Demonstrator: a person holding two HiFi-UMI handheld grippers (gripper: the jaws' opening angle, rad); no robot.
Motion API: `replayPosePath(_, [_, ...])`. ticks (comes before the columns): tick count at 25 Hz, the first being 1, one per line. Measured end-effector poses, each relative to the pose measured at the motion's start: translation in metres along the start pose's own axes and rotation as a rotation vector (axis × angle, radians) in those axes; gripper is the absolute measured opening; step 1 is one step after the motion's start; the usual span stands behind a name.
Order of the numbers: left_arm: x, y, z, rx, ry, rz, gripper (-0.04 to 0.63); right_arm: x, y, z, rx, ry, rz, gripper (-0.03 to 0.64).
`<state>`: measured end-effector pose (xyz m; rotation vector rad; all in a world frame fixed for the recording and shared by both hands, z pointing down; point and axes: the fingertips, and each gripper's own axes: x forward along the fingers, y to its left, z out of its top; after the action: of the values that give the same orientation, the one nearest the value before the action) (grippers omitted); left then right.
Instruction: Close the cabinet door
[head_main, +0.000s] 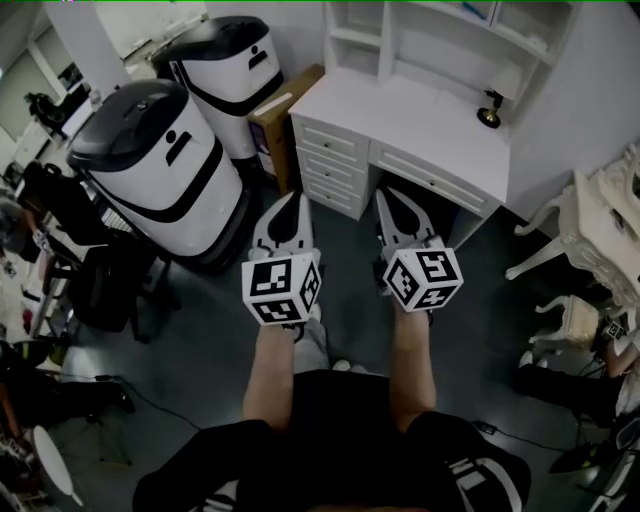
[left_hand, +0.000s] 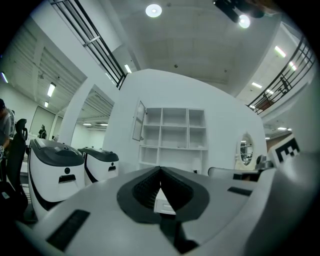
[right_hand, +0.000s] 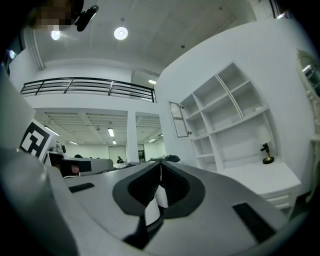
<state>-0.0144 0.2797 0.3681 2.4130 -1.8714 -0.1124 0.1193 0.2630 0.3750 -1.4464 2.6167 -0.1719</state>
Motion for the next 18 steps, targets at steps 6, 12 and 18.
replayPosePath(6, [0.034, 0.005, -0.011, 0.006, 0.026, -0.023, 0.012, 0.026, -0.028, -0.012, 0.021, 0.017, -0.033, 0.021])
replayPosePath(12, [0.064, 0.037, -0.022, 0.011, 0.063, 0.008, 0.012, 0.065, -0.036, -0.033, 0.05, 0.044, -0.017, 0.021])
replayPosePath(18, [0.103, 0.066, -0.017, 0.008, 0.062, 0.009, 0.012, 0.115, -0.044, -0.03, 0.053, 0.018, -0.033, 0.021])
